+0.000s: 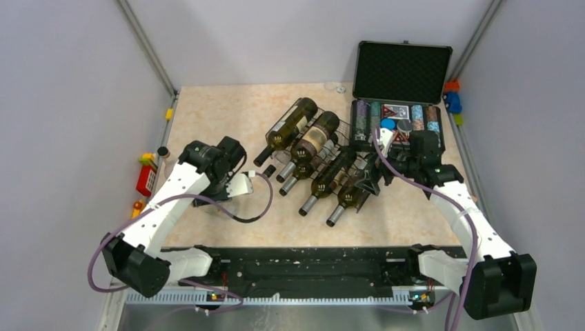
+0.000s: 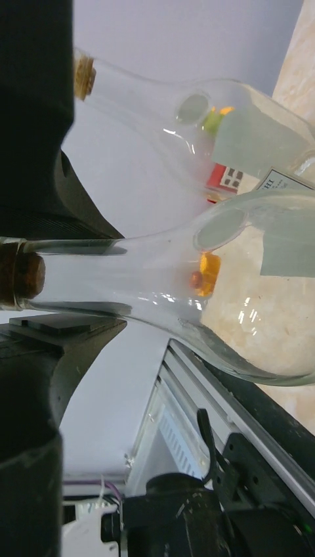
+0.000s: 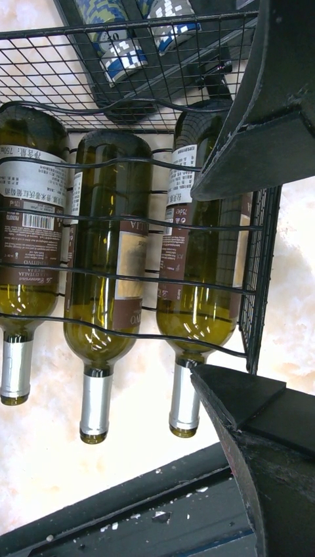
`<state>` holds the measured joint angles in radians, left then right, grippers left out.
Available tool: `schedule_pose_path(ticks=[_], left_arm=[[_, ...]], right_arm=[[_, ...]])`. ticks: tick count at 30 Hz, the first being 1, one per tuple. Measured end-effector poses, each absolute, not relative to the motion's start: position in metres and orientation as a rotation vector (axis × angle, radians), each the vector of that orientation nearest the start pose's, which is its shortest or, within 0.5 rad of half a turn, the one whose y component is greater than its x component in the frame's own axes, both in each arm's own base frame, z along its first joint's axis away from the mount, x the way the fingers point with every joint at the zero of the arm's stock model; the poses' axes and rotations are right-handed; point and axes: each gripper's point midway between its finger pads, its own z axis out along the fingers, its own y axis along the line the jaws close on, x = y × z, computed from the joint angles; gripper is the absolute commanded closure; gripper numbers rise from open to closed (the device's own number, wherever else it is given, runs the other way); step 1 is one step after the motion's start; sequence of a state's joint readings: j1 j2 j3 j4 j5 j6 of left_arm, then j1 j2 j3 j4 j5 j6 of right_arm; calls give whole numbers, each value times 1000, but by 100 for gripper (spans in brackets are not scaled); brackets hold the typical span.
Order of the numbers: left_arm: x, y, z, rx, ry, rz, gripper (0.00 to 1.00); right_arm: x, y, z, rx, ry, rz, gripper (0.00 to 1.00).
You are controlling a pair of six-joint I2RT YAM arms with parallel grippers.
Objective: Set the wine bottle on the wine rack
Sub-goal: Adjust the wine bottle at the center of the board.
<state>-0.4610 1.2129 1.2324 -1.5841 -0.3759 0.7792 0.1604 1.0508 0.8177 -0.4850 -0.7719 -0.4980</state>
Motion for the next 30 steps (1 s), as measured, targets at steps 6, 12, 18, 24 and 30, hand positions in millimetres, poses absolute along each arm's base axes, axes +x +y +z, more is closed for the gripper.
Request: schedule_pose_path(ticks=[6,12,18,24,30], left_arm=[[181,17,201,1982,2491,671,97],[197,8,203,2142,2402,742,83],[209,5,205,2300,2302,869,69],[219,3,207,2401,2226,990,50],[230,-3,203,2422,2184,1079,30]], right_arm=[[257,151,176,-1046,1863,681,1],[257,151,176,-1047,1862,681,1],[257,151,176,-1053,1859,677,1],[257,150,175,-1058,1858,670,1],[257,149,174,-1063,1861,664,1]])
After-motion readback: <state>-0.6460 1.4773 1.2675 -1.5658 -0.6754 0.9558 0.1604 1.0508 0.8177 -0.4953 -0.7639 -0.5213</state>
